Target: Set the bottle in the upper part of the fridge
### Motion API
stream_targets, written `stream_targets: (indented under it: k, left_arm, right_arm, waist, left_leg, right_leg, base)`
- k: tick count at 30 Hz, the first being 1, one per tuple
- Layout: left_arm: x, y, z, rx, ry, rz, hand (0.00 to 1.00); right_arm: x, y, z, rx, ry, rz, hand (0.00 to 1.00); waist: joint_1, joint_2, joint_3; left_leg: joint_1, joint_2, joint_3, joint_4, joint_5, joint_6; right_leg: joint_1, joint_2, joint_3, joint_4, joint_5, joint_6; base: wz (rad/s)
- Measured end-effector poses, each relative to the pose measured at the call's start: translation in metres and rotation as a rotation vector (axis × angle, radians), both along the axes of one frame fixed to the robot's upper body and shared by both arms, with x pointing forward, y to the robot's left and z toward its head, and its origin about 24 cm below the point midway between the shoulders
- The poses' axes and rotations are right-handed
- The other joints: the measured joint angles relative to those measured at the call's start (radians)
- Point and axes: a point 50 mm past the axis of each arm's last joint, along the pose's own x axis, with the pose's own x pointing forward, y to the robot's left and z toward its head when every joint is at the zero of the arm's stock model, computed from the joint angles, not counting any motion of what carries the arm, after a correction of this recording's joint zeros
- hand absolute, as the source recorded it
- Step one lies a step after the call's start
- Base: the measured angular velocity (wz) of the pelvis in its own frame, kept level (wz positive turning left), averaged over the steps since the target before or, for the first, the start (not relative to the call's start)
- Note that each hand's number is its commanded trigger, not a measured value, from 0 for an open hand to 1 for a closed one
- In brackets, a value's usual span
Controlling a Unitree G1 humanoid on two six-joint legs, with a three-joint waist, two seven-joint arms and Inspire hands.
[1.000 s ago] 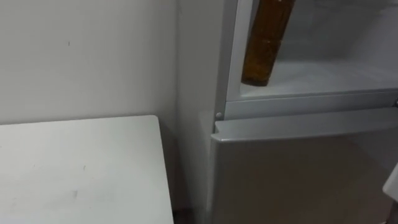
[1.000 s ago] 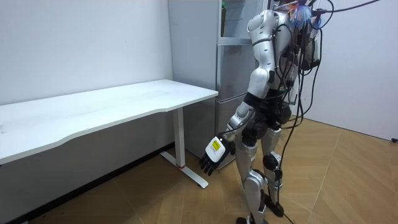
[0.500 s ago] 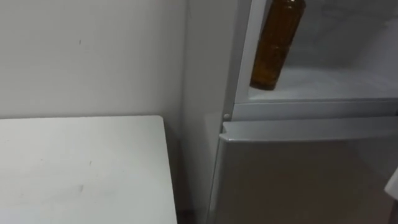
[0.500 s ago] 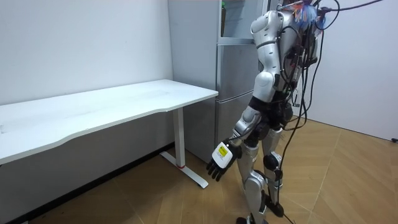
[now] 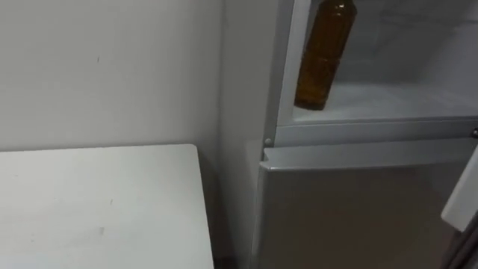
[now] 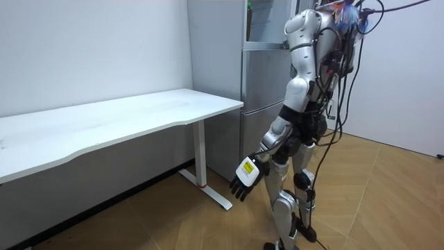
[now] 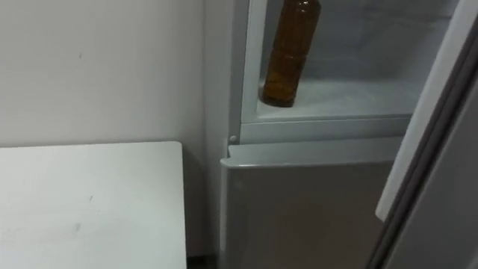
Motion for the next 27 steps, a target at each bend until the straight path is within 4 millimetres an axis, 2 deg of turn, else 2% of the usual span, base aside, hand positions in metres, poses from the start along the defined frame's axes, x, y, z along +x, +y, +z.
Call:
stream_targets:
  k: [11,14,17,21,27]
  left_arm:
    - [0.004,0.000,0.000,-0.009,-0.008,-0.009,0.00]
    - [0.007,-0.001,0.000,-0.011,-0.012,-0.024,0.00]
    - [0.012,-0.002,-0.001,-0.015,-0.018,-0.045,0.00]
    - [0.015,-0.003,-0.001,-0.017,-0.018,-0.063,0.00]
    - [0.014,-0.003,-0.001,-0.014,-0.010,-0.078,0.00]
  right_arm:
    - [0.012,0.013,-0.005,-0.037,0.053,0.113,0.00]
    - [0.015,0.017,-0.006,-0.045,0.067,0.151,0.00]
    - [0.019,0.023,-0.009,-0.057,0.090,0.205,0.00]
    - [0.026,0.031,-0.013,-0.074,0.123,0.286,0.00]
    - [0.033,0.043,-0.019,-0.103,0.172,0.374,0.00]
  waist:
    - [0.009,-0.022,0.0056]
    - [0.015,-0.020,0.0051]
    - [0.021,-0.019,-0.0004]
    - [0.033,-0.018,-0.0024]
    - [0.038,-0.011,-0.0001]
  left_leg:
    - [-0.003,0.000,-0.004,0.005,0.000,0.000]
    - [-0.005,0.001,-0.005,0.005,0.000,0.000]
    - [-0.007,0.001,-0.008,0.005,0.000,0.000]
    - [-0.007,0.001,-0.013,0.005,0.000,0.000]
    - [-0.006,0.003,-0.017,0.005,0.000,0.000]
  right_leg:
    - [0.007,0.000,-0.004,-0.011,-0.001,-0.001]
    - [0.008,0.000,-0.006,-0.010,-0.001,-0.001]
    - [0.005,0.000,-0.009,-0.009,-0.001,-0.001]
    - [0.007,0.000,-0.016,-0.009,0.000,-0.001]
    - [0.012,0.000,-0.021,-0.009,0.000,-0.002]
  base:
    - [0.00]
    - [0.00]
    - [0.02]
    - [0.04]
    - [0.02]
